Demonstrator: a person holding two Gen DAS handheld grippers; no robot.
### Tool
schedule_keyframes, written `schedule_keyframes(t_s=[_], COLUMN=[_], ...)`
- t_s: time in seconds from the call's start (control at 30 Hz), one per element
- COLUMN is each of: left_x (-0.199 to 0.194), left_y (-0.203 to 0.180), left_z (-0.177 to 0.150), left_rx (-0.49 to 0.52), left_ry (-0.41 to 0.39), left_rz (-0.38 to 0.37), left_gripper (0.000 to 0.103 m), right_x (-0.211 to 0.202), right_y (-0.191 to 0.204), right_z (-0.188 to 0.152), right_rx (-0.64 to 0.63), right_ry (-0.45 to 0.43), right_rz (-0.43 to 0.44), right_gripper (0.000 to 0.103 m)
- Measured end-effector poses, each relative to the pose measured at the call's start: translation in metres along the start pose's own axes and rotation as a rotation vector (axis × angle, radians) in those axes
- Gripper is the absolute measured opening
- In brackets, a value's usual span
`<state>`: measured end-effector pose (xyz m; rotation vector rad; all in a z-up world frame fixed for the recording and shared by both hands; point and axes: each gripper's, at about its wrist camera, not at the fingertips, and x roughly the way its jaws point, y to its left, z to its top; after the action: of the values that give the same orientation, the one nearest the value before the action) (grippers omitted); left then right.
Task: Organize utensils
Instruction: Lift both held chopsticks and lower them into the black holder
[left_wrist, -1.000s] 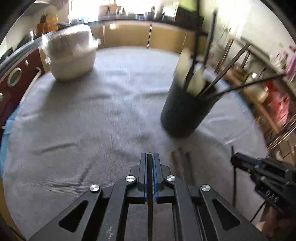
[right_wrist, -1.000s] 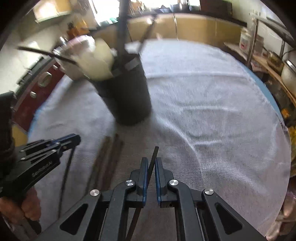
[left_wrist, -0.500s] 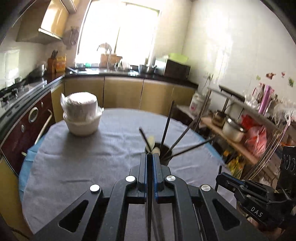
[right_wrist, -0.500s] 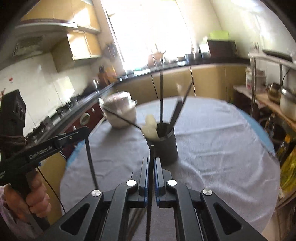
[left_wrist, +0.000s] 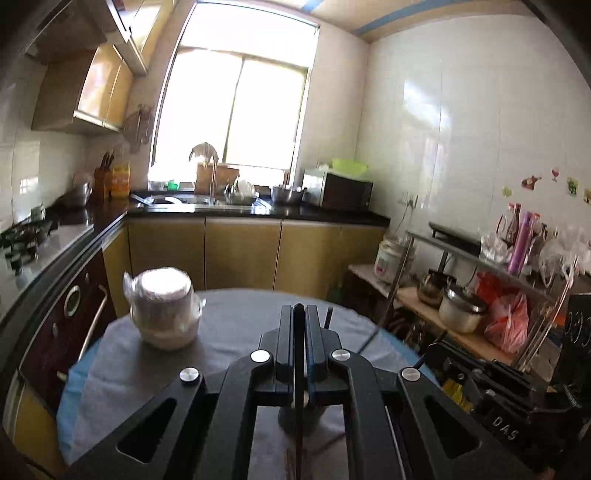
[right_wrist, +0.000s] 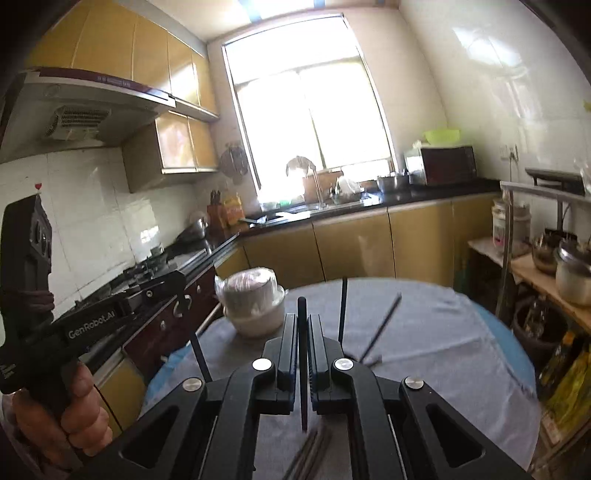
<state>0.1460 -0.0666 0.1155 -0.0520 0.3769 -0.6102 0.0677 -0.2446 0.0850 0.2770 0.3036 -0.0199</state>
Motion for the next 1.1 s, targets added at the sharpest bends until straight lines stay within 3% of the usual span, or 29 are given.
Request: schedule_keyframes(t_s=[0.27,0.47,0.67,0.93,1.1], left_x=[0.025,0.059,0.104,0.149,0.145], left_y=[-0.005,-0.009,-0.009,0.001,-0.008], left_z=[0.048,0.063,0.05,-0.003,-0.013], left_rx=[-0.033,-0.057,-0.091,-0.134,-0.095], left_ry=[-0.085,-0.131,-0.108,-0.005,0.037], left_rz=[0.023,0.056,0.09,0.143,0.088], left_gripper=[0.006,0.006,0.006,0.006,0.006], right_x=[0.032,0.053,0.087,0.121,0.118], right_y=[-0.006,-0.009,-0.016,-0.04,-0.051], right_z=[0.05,0.074,0.077,0.043,0.031], right_rx=[-0.004,-0.012,0.003,0.033,0.062], right_ry=[-0.007,-0.016,0.014,0.145,0.193], right_rz=[-0.039,-0.073,-0.103,-0.125,-0.116], right_gripper=[0.005,0.005,0.005,0.005,0.005])
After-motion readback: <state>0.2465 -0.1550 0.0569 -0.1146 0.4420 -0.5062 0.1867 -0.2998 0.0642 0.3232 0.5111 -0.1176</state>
